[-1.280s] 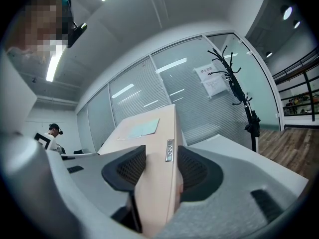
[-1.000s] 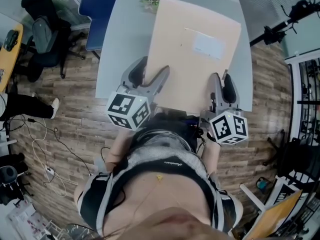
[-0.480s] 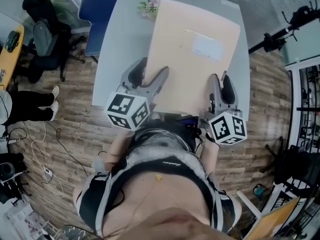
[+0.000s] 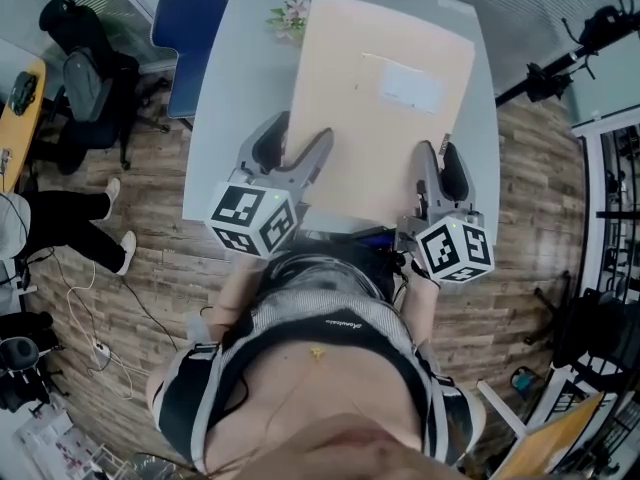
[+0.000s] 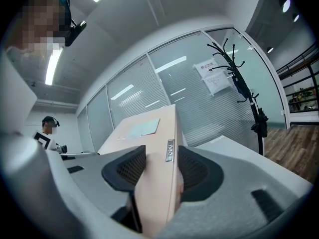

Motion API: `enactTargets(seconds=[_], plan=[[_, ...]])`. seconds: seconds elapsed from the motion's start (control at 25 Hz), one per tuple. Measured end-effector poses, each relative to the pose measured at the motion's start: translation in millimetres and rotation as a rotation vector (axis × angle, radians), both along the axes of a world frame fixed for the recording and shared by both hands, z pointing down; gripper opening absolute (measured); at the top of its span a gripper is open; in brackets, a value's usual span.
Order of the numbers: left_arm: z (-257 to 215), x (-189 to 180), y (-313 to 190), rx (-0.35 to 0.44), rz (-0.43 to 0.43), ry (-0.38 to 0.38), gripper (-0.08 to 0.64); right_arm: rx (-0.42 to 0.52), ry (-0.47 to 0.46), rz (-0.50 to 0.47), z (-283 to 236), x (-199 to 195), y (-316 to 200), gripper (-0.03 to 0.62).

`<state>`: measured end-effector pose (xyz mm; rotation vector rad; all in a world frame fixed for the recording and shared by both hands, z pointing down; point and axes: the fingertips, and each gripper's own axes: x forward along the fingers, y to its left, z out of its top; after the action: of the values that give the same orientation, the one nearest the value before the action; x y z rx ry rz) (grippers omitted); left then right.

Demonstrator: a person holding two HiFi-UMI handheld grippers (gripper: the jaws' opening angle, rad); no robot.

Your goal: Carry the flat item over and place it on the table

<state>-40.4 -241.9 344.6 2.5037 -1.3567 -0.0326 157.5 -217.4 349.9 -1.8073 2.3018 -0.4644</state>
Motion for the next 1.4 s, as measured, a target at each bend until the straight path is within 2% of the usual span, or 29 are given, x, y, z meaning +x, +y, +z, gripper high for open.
enactTargets(seconds=[0.44,1.4], plan=[[4.7,-13.4,-4.0,-0.011,-0.023,-0.001,0.284,-0.011,0.003,-0.024,3.6,-13.2,-7.4,0.195],[24.2,-9.6,-14.1,-0.049,-0.049,-0.006,0.281,-0.052,0.015,-0.044,22.2,-9.2,-22.1,0.195]])
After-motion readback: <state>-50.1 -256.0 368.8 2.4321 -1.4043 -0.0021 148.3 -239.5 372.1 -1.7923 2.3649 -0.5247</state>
